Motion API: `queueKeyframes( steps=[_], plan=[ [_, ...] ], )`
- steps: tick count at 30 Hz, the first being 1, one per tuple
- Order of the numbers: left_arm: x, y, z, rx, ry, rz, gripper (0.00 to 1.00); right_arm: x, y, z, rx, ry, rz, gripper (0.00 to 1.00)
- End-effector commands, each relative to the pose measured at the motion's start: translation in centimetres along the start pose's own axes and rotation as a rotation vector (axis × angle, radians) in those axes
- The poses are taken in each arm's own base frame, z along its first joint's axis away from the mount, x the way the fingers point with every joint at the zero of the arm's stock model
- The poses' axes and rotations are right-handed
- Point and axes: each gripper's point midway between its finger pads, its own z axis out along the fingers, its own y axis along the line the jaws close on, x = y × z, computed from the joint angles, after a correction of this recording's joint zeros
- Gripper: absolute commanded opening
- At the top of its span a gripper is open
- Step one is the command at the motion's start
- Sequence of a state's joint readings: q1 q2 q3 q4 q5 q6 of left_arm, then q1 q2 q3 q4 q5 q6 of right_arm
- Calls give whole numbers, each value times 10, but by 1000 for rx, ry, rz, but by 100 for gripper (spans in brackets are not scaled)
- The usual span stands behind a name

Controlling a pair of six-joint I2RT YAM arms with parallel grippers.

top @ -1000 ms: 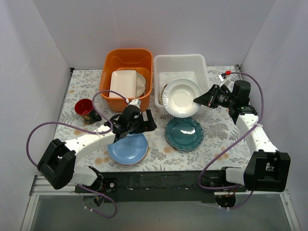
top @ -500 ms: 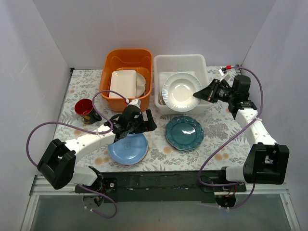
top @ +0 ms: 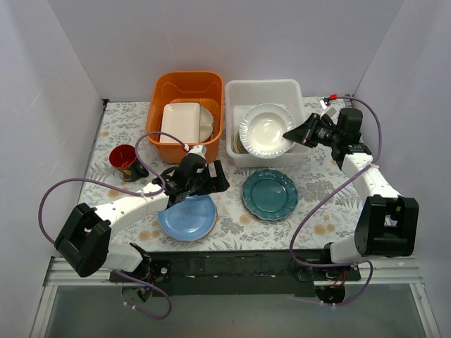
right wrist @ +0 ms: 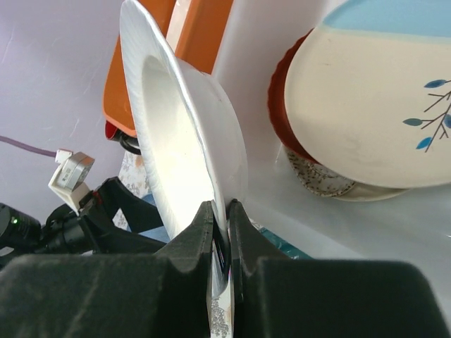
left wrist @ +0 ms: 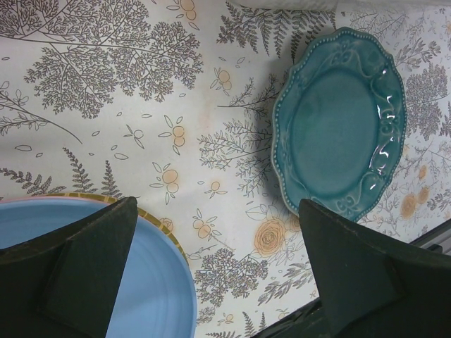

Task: Place the plates into the plastic bin on the countertop
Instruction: Place the plate in the plastic bin.

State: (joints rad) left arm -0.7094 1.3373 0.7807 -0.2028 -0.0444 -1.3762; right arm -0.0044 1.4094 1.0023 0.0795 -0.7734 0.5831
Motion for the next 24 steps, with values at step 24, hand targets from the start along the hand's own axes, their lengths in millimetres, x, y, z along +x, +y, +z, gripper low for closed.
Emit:
queueKeyframes(
  steps=[24],
  plan=[
    [-14,-4,-11,-7,-50,9,98,-74,-1,61,-83,-50,-54,1]
  ],
)
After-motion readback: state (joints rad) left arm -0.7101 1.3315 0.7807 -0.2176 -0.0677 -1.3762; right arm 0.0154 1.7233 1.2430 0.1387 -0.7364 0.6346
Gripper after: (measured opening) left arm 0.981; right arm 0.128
